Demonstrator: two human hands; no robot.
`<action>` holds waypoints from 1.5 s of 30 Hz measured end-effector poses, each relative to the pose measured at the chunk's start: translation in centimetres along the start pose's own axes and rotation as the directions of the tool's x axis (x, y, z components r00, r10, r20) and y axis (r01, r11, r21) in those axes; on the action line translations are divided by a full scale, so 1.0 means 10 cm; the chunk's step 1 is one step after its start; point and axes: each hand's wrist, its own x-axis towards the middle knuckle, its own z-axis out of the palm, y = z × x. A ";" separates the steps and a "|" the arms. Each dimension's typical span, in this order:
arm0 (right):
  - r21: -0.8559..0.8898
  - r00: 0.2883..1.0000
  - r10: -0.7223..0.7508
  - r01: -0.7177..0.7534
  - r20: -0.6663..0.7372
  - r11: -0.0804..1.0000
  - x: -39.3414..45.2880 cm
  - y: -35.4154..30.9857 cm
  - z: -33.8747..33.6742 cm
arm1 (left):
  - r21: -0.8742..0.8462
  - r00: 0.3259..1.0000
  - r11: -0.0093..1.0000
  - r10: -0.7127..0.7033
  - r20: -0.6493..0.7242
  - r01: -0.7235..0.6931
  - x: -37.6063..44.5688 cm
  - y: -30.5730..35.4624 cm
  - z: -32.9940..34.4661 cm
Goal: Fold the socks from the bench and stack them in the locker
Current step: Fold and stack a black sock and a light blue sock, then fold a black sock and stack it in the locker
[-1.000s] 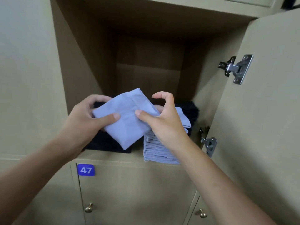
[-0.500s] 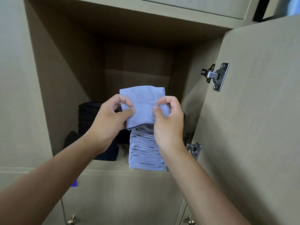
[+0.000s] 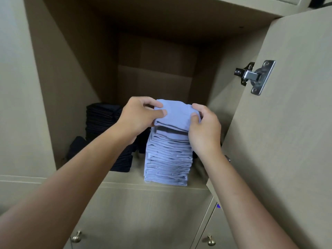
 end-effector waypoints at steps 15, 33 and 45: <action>-0.237 0.953 0.231 -0.183 0.195 0.954 -0.03 0.20 0.14 | 0.459 1.000 0.888 -0.004 0.000 0.004 0.03 -0.35 0.13; -0.354 0.977 -0.193 0.211 0.087 0.911 -0.26 -0.09 0.16 | 0.505 0.980 0.850 0.196 -0.037 -0.151 -0.35 -0.16 -0.36; -0.184 0.888 -0.423 0.453 0.182 0.872 -0.65 -0.34 0.32 | 0.721 0.987 0.689 0.153 -0.041 -0.077 -0.80 -0.20 -1.08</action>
